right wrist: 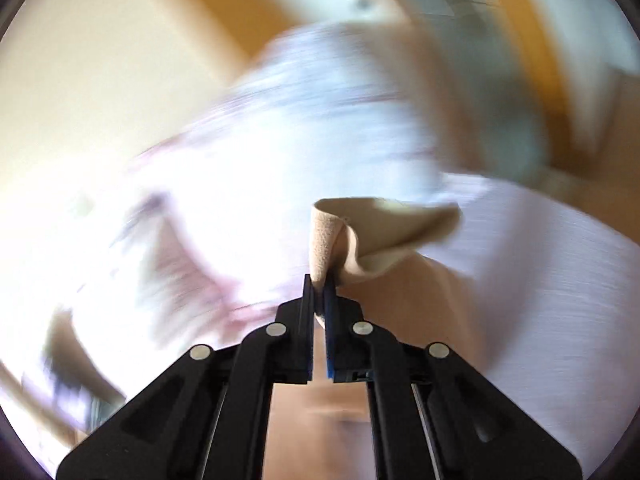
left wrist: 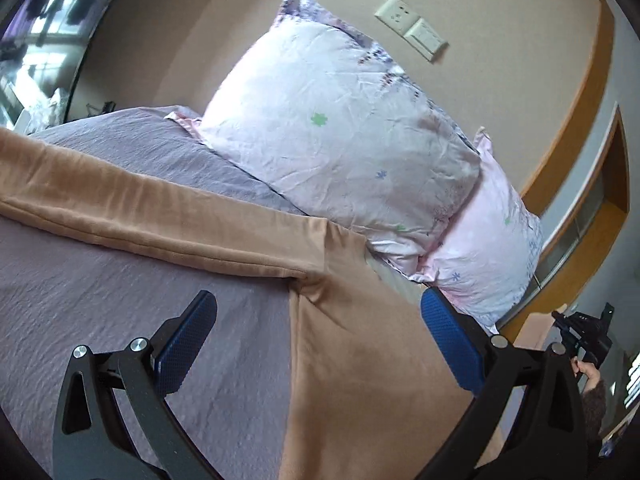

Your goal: Fold small clothes

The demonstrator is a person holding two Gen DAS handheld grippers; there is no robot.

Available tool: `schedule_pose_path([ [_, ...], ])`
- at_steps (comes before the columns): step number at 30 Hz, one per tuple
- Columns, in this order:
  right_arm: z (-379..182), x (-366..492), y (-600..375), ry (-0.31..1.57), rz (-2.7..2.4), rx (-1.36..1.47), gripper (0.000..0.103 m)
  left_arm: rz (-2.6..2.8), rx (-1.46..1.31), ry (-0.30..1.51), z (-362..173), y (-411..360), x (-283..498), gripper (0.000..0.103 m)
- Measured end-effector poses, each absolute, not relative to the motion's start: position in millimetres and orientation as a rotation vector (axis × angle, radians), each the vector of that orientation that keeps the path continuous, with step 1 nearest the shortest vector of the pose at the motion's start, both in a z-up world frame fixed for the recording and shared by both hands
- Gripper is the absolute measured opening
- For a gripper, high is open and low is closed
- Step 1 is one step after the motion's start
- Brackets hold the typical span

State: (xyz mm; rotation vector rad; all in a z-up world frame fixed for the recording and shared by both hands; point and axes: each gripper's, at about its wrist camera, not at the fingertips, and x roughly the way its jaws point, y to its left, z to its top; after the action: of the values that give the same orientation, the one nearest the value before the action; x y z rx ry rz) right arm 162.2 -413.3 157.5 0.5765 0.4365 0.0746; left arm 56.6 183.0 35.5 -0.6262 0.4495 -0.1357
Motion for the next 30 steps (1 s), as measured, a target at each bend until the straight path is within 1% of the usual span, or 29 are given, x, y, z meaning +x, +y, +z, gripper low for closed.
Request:
schedule_pose_path([
  [2, 167.3, 181.0, -338.4, 0.452, 0.27, 0.513, 0.004, -0.078, -0.67, 0.457, 33.6, 198.6, 54.1, 0.102],
  [4, 162.1, 201.9, -262.1, 0.511, 0.453, 0.467, 0.004, -0.029, -0.733, 0.464, 31.5, 217.4, 50.6, 0.102],
  [7, 123.3, 232.8, -147.3, 0.67, 0.629, 0.367, 0.004, 0.036, -0.809, 0.471, 26.4, 246.3, 43.1, 0.102],
  [8, 108.3, 235.0, -116.4, 0.745, 0.665, 0.317, 0.005, 0.057, -0.822, 0.474, 24.9, 254.6, 41.7, 0.102],
  [10, 73.4, 235.7, -76.6, 0.897, 0.69, 0.261, 0.015, 0.117, -0.856, 0.491, 20.1, 275.7, 38.1, 0.102],
  [11, 56.5, 239.4, -67.1, 0.979, 0.698, 0.271, 0.029, 0.138, -0.873, 0.497, 17.3, 284.6, 35.9, 0.102],
  [12, 49.5, 240.1, -66.8, 1.005, 0.707, 0.293, 0.041, 0.157, -0.898, 0.503, 14.1, 294.6, 33.9, 0.1],
  [13, 48.1, 236.0, -72.5, 0.999, 0.711, 0.314, 0.046, 0.171, -0.918, 0.505, 11.5, 302.0, 32.8, 0.099],
  [15, 55.9, 227.2, -97.1, 0.933, 0.697, 0.336, 0.062, 0.209, -0.977, 0.514, 3.9, 323.8, 32.2, 0.091],
  [16, 62.2, 216.2, -104.6, 0.899, 0.685, 0.339, 0.065, 0.226, -1.002, 0.522, 0.4, 332.7, 33.1, 0.089],
  [17, 69.9, 210.9, -115.0, 0.863, 0.675, 0.343, 0.071, 0.244, -1.028, 0.531, -2.9, 340.7, 34.3, 0.084],
  [18, 75.8, 206.6, -124.4, 0.835, 0.668, 0.344, 0.074, 0.258, -1.039, 0.531, -4.1, 345.8, 34.0, 0.078],
  [20, 82.8, 191.3, -139.9, 0.805, 0.656, 0.343, 0.076, 0.293, -1.065, 0.531, -5.2, 358.1, 34.9, 0.078],
  [21, 83.0, 184.2, -143.4, 0.798, 0.653, 0.343, 0.076, 0.319, -1.081, 0.536, -6.8, 363.8, 34.9, 0.073],
  [25, 83.0, 171.8, -153.6, 0.787, 0.669, 0.365, 0.078, 0.375, -1.151, 0.548, -12.1, 380.5, 35.2, 0.062],
  [26, 84.3, 169.2, -155.7, 0.786, 0.679, 0.372, 0.079, 0.378, -1.169, 0.548, -13.8, 383.4, 35.3, 0.056],
  [27, 85.5, 164.3, -156.7, 0.784, 0.688, 0.377, 0.079, 0.379, -1.187, 0.55, -16.6, 387.0, 36.1, 0.042],
  [28, 87.4, 157.7, -160.1, 0.781, 0.701, 0.383, 0.08, 0.388, -1.195, 0.563, -20.5, 390.8, 38.9, 0.03],
  [29, 86.6, 155.8, -161.8, 0.782, 0.708, 0.384, 0.08, 0.398, -1.195, 0.583, -24.1, 393.4, 42.3, 0.008],
  [30, 86.4, 152.9, -164.7, 0.781, 0.716, 0.388, 0.08, 0.408, -1.193, 0.581, -26.8, 395.7, 43.9, 0.007],
])
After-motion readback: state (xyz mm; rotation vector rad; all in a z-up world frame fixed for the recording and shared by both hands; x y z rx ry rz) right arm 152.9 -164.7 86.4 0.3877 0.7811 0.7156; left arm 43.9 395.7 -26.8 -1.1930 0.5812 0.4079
